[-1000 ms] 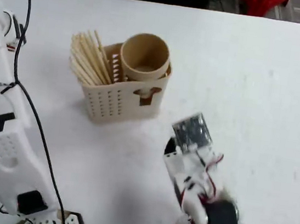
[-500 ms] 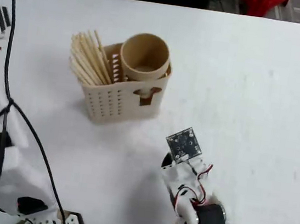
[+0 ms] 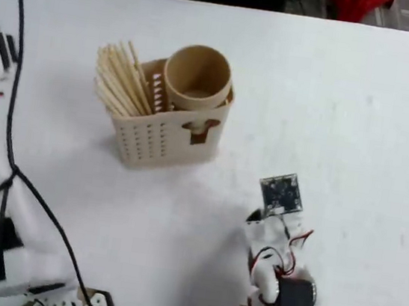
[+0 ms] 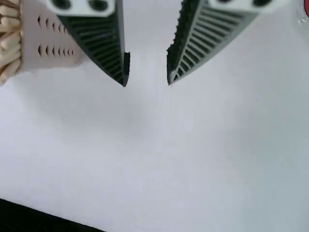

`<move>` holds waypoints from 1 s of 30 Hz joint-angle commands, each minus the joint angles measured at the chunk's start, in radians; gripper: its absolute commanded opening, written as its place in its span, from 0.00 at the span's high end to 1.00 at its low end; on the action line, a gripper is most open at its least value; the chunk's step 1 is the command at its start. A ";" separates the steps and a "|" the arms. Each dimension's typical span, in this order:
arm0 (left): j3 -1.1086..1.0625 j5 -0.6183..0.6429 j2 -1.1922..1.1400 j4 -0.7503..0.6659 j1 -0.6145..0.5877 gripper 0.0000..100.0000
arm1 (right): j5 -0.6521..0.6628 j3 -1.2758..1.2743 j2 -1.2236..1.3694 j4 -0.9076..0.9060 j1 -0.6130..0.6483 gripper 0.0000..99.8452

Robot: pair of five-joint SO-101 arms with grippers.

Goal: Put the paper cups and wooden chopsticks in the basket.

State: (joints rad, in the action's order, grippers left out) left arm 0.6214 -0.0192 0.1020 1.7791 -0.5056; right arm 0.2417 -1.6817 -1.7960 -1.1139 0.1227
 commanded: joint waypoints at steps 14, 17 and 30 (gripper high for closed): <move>-1.068 -0.008 0.591 -0.473 0.093 0.85 | 0.000 -0.009 -0.004 -0.076 -0.012 0.98; -1.329 -0.011 0.700 -0.735 0.091 0.85 | 0.000 -0.009 -0.002 -0.076 -0.013 0.98; -2.140 -0.011 1.156 -1.470 0.096 0.85 | 0.000 -0.009 -0.001 -0.076 -0.013 0.98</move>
State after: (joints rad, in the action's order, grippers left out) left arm -1.4454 -0.0192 1.1669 0.3782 -0.4212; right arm 0.2432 -1.6817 -1.7960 -1.1830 0.1227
